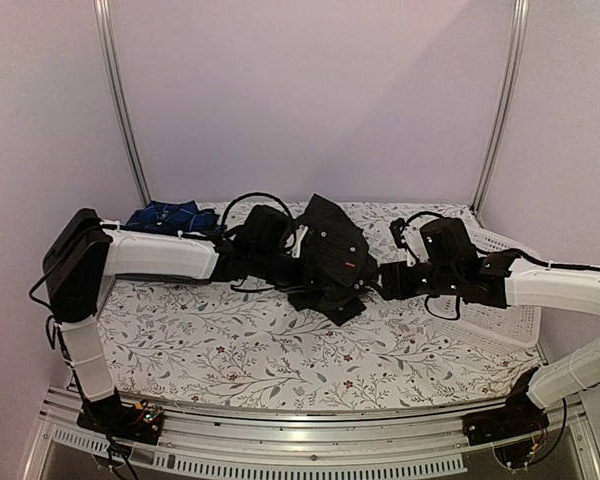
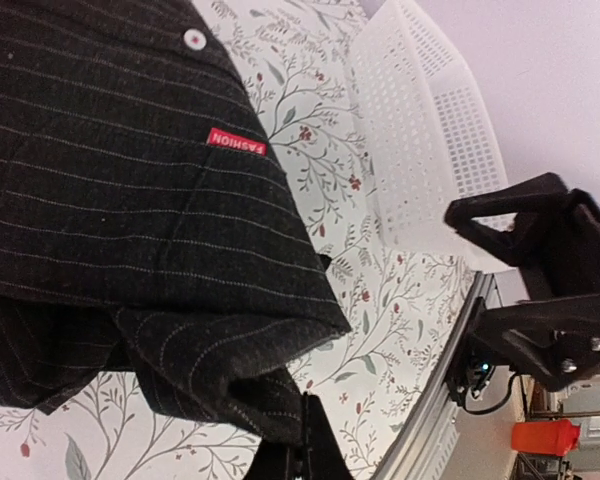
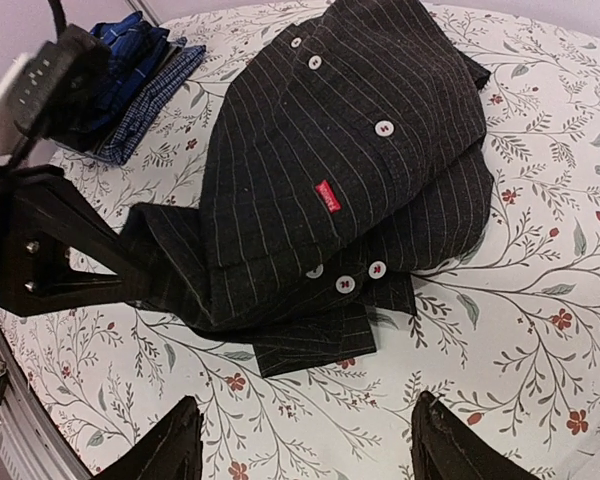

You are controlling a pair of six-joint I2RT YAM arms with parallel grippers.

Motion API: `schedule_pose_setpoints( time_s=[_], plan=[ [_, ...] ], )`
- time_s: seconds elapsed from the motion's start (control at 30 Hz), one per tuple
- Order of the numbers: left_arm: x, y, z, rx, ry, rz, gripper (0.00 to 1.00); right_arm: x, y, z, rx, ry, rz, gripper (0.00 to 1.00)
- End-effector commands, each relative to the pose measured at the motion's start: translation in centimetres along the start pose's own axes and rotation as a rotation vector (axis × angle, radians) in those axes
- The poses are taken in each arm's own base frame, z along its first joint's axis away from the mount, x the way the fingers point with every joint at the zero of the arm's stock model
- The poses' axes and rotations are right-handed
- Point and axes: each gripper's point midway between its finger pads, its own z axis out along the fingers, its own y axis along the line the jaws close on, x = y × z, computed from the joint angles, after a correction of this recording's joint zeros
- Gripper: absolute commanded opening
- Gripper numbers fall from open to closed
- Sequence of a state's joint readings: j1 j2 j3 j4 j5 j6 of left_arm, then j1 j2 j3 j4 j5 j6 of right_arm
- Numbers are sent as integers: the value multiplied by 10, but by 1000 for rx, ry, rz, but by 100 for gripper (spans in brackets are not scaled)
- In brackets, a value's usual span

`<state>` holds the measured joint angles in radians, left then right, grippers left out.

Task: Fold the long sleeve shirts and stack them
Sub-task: Pick up the crumpled shirt from the center of the board.

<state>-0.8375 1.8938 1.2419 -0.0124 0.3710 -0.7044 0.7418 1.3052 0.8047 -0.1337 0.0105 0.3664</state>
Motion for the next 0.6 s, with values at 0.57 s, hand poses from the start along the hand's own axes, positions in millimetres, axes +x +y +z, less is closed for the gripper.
schedule_pose_setpoints(
  time_s=[0.57],
  plan=[
    [-149, -176, -176, 405, -483, 155, 0, -24, 53, -20, -104, -239, -119, 83]
  ],
)
